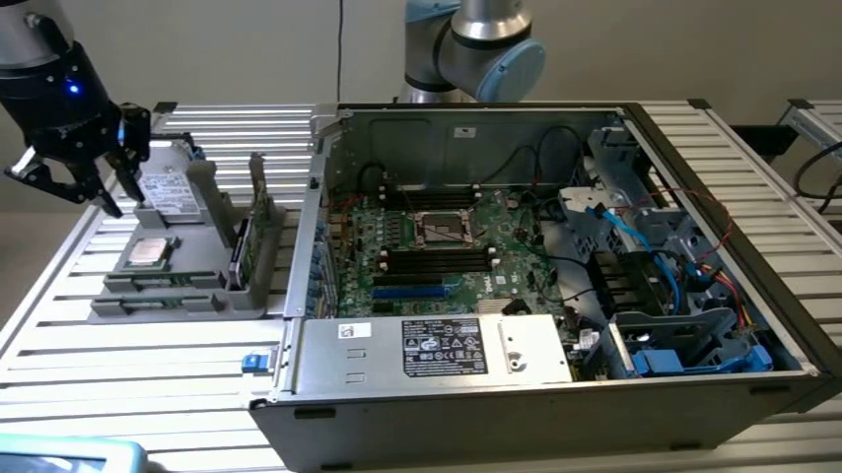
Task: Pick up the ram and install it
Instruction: 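Pick up the ram and move it above insertion slot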
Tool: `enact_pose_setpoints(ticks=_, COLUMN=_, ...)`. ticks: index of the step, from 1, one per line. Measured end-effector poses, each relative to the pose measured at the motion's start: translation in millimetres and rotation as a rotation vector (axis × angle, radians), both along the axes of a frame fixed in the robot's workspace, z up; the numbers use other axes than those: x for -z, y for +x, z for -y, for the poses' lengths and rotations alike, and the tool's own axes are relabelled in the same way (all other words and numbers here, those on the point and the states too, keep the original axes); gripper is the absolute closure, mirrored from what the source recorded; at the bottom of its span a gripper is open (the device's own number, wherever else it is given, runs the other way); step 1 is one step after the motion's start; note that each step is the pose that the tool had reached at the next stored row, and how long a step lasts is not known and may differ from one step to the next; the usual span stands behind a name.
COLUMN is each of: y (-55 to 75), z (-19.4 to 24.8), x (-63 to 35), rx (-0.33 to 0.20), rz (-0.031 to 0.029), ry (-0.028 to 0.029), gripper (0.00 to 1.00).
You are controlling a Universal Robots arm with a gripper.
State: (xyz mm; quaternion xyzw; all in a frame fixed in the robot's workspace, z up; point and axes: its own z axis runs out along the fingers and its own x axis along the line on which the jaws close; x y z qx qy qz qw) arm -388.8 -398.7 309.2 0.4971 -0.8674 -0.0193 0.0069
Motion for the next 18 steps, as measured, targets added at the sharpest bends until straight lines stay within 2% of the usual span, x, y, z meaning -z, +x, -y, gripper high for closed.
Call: enact_pose_setpoints(ticks=18, y=0.0, z=0.0, x=0.2, rx=-0.328, rz=-0.0001, ry=0.0000, gripper=0.64)
